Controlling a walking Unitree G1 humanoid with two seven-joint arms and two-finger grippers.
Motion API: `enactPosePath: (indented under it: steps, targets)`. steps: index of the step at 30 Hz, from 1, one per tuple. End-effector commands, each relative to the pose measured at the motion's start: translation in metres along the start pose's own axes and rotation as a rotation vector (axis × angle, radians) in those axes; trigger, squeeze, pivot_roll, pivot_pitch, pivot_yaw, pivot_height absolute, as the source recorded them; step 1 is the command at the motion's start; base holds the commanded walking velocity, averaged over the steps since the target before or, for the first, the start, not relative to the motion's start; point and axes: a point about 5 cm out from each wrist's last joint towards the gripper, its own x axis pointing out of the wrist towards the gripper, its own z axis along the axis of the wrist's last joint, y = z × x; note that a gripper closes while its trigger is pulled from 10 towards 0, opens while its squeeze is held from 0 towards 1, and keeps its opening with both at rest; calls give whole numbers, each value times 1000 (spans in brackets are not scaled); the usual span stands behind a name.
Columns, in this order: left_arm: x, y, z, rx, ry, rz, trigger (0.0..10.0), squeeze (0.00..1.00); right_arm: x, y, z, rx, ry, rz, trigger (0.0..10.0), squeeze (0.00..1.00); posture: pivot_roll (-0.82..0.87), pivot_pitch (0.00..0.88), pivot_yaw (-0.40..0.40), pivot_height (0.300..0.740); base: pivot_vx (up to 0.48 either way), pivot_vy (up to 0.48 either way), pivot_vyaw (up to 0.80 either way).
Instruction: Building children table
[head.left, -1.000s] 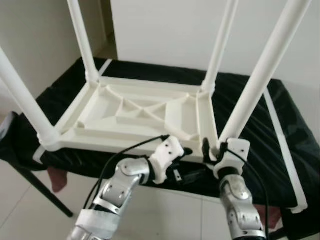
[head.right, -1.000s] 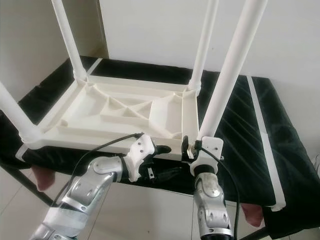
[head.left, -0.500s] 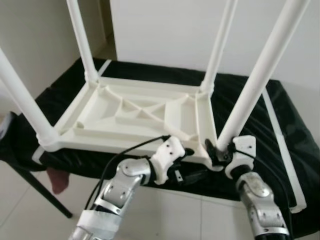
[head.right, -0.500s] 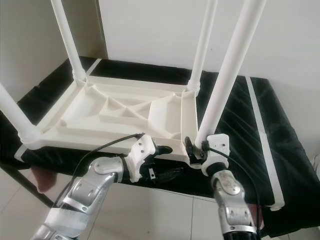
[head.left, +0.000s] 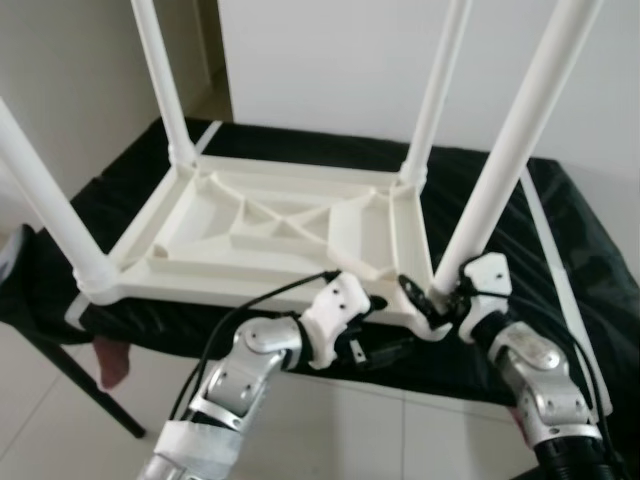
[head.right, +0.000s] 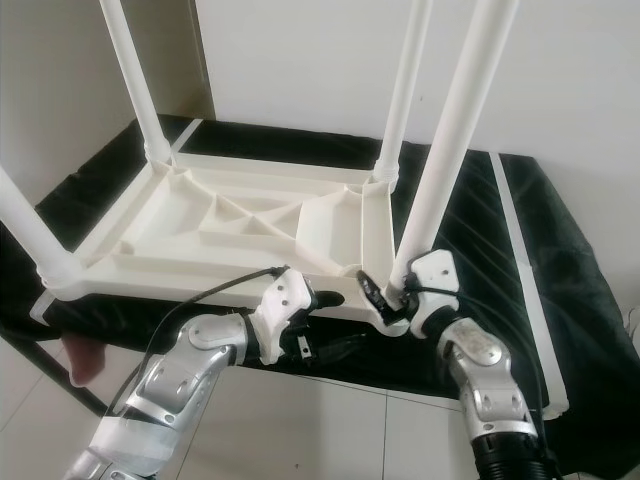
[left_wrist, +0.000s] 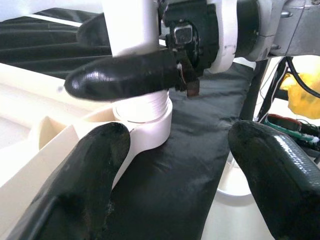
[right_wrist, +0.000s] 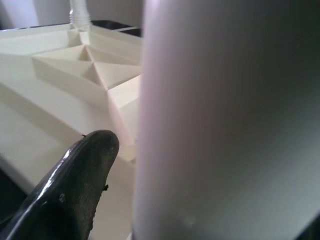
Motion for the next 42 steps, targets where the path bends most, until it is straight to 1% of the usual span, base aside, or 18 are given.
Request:
enactPosePath:
  steps: [1, 2, 3, 4, 5, 11, 17, 18, 19, 20, 24, 25, 28, 32, 35, 36, 39, 42]
  targets:
    - [1, 3, -4, 17, 29, 48, 10000, 0, 0, 0, -5, 1, 19, 25, 9804, 0, 17, 0, -25, 740, 0, 0, 0]
    - [1, 3, -4, 18, 30, 48, 10000, 0, 0, 0, -6, 4, 27, 29, 8353, 0, 17, 0, -25, 740, 0, 0, 0]
    - [1, 4, -4, 18, 29, 50, 10000, 0, 0, -1, -7, 3, 31, 34, 3333, 0, 20, 0, -30, 740, 0, 0, 0]
    - [1, 4, -4, 18, 29, 50, 10000, 0, 0, -1, -7, 3, 31, 34, 3333, 0, 20, 0, -30, 740, 0, 0, 0]
    - [0, 5, -3, 16, 25, 54, 10000, 0, -1, -1, -8, 9, 36, 30, 157, 0, 22, 0, -32, 740, 0, 0, 0]
    - [1, 9, 0, 17, 15, 76, 10000, 0, -2, -2, -12, 33, 30, 38, 0, 0, 31, 0, -42, 740, 0, 0, 0]
    - [0, 6, -3, 18, 25, 69, 10000, 0, -3, -2, -13, 52, 21, 16, 0, 0, 34, 0, -44, 740, 0, 0, 0]
    - [1, 4, -3, 15, 22, 60, 10000, 0, -4, -3, -13, 56, 17, -1, 3765, 0, 36, 0, -46, 740, 0, 0, 0]
    - [1, 3, -3, 13, 20, 54, 10000, 0, -4, -3, -13, 58, 14, -13, 3765, 0, 36, 0, -46, 740, 0, 0, 0]
    - [1, 1, -3, 11, 18, 50, 10000, 0, -5, -2, -13, 62, 11, -31, 10000, 0, 29, 0, -43, 740, 0, 0, 0]
    - [2, 0, -4, 15, 18, 48, 10000, 0, -6, -1, -13, 71, 7, -83, 10000, 0, 24, 0, -45, 740, 0, 0, 0]
    - [4, 1, -1, 16, 6, 48, 10000, 0, -7, -2, -15, 76, 8, -164, 10000, 0, 23, 0, -48, 740, 0, 0, 0]
    - [5, 1, 0, 17, 3, 49, 10000, 0, -8, -1, -15, 83, 5, -188, 10000, 0, 22, 0, -50, 740, 0, 0, 0]
    - [6, 2, 0, 22, 3, 52, 10000, 0, -11, 1, -16, 91, 3, -269, 10000, 0, 20, 0, -53, 740, 0, 0, 0]
    - [4, 1, -2, 30, 13, 43, 10000, 0, -10, 12, -20, 137, 43, -435, 10000, 0, 26, 0, -57, 740, 0, 0, 0]
    - [2, 1, -4, 34, 20, 38, 10000, 0, -8, 19, -22, 165, 53, -530, 10000, 0, 25, 0, -56, 740, 0, 0, 0]
    - [2, 1, -4, 33, 20, 37, 10000, 0, -7, 20, -22, 168, 56, -557, 10000, 0, 25, 0, -56, 740, 0, 0, 0]
    - [2, 2, -2, 33, 11, 36, 10000, 0, -9, 27, -26, 220, 66, -684, 10000, 0, 28, 0, -57, 740, 0, 0, 0]
